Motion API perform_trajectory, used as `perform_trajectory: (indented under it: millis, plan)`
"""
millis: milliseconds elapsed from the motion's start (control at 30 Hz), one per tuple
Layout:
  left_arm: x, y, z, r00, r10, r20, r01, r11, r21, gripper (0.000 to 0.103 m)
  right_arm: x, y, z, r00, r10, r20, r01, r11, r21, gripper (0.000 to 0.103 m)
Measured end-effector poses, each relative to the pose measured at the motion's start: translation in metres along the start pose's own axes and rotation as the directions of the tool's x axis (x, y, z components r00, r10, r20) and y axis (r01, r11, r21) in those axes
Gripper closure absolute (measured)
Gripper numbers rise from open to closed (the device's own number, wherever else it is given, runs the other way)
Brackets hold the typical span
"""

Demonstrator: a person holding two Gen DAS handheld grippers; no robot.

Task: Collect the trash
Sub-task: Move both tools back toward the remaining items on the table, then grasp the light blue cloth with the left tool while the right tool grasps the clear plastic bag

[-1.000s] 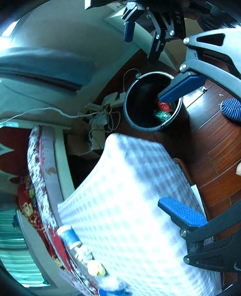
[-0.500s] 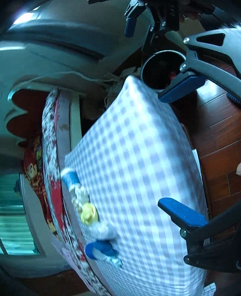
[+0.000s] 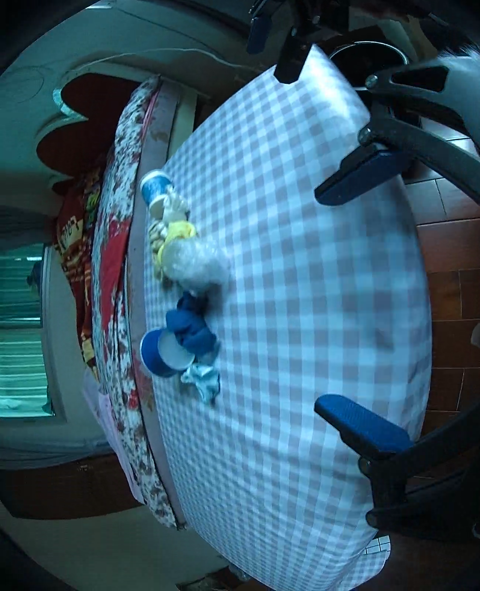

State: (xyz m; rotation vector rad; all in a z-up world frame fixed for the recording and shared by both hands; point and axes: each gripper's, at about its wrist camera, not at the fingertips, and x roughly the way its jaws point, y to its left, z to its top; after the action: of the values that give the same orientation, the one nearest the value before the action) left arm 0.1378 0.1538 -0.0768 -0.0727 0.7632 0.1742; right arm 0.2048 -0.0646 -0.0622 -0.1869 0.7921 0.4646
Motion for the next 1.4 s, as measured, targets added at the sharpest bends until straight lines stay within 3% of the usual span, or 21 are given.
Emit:
perform_trajectory:
  millis: [133, 300, 500, 600, 700, 767, 833, 1000, 1133, 1200, 1233, 1400]
  plan:
    - [0.022, 0.040, 0.014, 0.999, 0.036, -0.017, -0.037, 0.997, -0.067, 0.002, 0.033, 0.035, 0.033, 0.999, 0.038, 0.000, -0.038, 0.999, -0.040, 0.001]
    - [0.055, 0.072, 0.038, 0.999, 0.027, -0.024, -0.029, 0.994, -0.103, 0.007, 0.083, 0.065, 0.069, 0.998, 0.064, -0.008, -0.064, 0.996, -0.056, 0.003]
    - [0.100, 0.102, 0.064, 0.999, 0.013, -0.045, -0.019, 0.991, -0.135, 0.016, 0.137, 0.078, 0.099, 0.993, 0.113, -0.031, -0.114, 0.993, -0.026, 0.015]
    - [0.123, 0.109, 0.074, 0.998, -0.015, -0.064, 0.006, 0.991, -0.136, 0.026, 0.158, 0.087, 0.108, 0.990, 0.135, -0.044, -0.136, 0.990, -0.026, 0.023]
    - [0.144, 0.112, 0.085, 0.995, -0.036, -0.088, 0.025, 0.992, -0.124, 0.036, 0.174, 0.089, 0.115, 0.993, 0.105, -0.051, -0.107, 0.994, -0.028, 0.029]
    - [0.153, 0.115, 0.091, 0.994, -0.050, -0.096, 0.037, 0.990, -0.137, 0.037, 0.180, 0.085, 0.118, 0.993, 0.102, -0.054, -0.103, 0.995, -0.013, 0.034]
    - [0.160, 0.115, 0.094, 0.992, -0.064, -0.109, 0.048, 0.989, -0.141, 0.037, 0.184, 0.081, 0.121, 0.993, 0.106, -0.053, -0.106, 0.994, 0.004, 0.046]
    - [0.174, 0.114, 0.100, 0.989, -0.071, -0.129, 0.055, 0.990, -0.127, 0.050, 0.189, 0.082, 0.122, 0.991, 0.116, -0.060, -0.116, 0.993, 0.008, 0.054]
    - [0.174, 0.121, 0.101, 0.989, -0.080, -0.123, 0.061, 0.987, -0.149, 0.072, 0.187, 0.081, 0.121, 0.991, 0.121, -0.052, -0.120, 0.992, 0.026, 0.058]
    - [0.168, 0.127, 0.097, 0.990, -0.082, -0.115, 0.061, 0.983, -0.171, 0.092, 0.181, 0.079, 0.119, 0.992, 0.120, -0.045, -0.118, 0.992, 0.038, 0.059]
    - [0.162, 0.130, 0.093, 0.991, -0.078, -0.111, 0.057, 0.982, -0.178, 0.094, 0.179, 0.078, 0.118, 0.992, 0.122, -0.042, -0.120, 0.992, 0.043, 0.059]
    - [0.139, 0.131, 0.076, 0.994, -0.051, -0.094, 0.036, 0.988, -0.151, 0.095, 0.162, 0.075, 0.108, 0.990, 0.141, -0.022, -0.140, 0.989, 0.042, 0.060]
